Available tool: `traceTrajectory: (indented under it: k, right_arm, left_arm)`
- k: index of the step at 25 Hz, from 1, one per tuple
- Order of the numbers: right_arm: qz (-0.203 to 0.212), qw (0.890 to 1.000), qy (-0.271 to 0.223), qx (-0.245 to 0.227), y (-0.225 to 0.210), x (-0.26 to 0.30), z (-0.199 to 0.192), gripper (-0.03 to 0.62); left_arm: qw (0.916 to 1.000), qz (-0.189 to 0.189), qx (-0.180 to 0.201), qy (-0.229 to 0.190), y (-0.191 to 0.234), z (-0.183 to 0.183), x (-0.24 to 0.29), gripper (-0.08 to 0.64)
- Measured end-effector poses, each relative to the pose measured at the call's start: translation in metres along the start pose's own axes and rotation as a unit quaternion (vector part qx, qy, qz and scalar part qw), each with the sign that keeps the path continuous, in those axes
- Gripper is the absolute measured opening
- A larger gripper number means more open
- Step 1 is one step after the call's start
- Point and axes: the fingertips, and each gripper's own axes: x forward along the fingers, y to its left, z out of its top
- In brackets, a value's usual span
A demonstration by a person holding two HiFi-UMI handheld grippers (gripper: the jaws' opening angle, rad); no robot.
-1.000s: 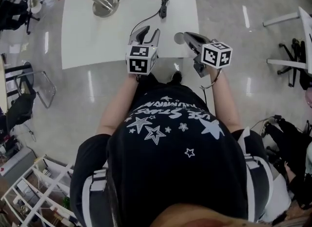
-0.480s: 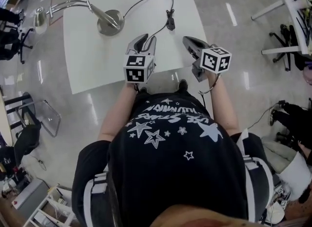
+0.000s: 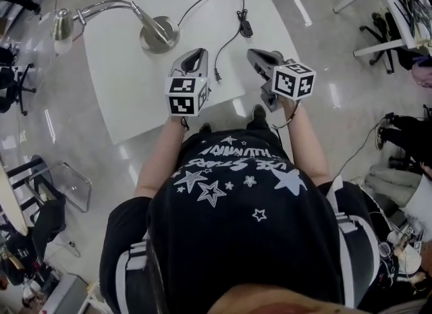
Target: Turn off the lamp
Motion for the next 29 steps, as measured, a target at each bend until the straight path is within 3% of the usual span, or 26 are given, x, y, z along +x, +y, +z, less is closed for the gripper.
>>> traceTrajectory:
  k: [14, 22, 29]
  right_arm:
    - [-0.059, 0.998, -0.019, 0.032, 0.068, 0.005, -0.064, 0.006]
    - [-0.093, 0.995, -0.028, 0.031, 0.064, -0.016, -0.065, 0.006]
    - [-0.089, 0.994, -0.039, 0.044, 0.065, -0.01, -0.078, 0.006]
  left_arm:
    - [0.997, -0.075, 0.017, 0.009, 0.027, -0.022, -0.049, 0.025]
    - [0.9951, -0.098, 0.009, 0.01, 0.015, -0.025, -0.048, 0.025]
    - [0.9938, -0.107, 0.02, 0.021, 0.01, -0.036, -0.048, 0.025]
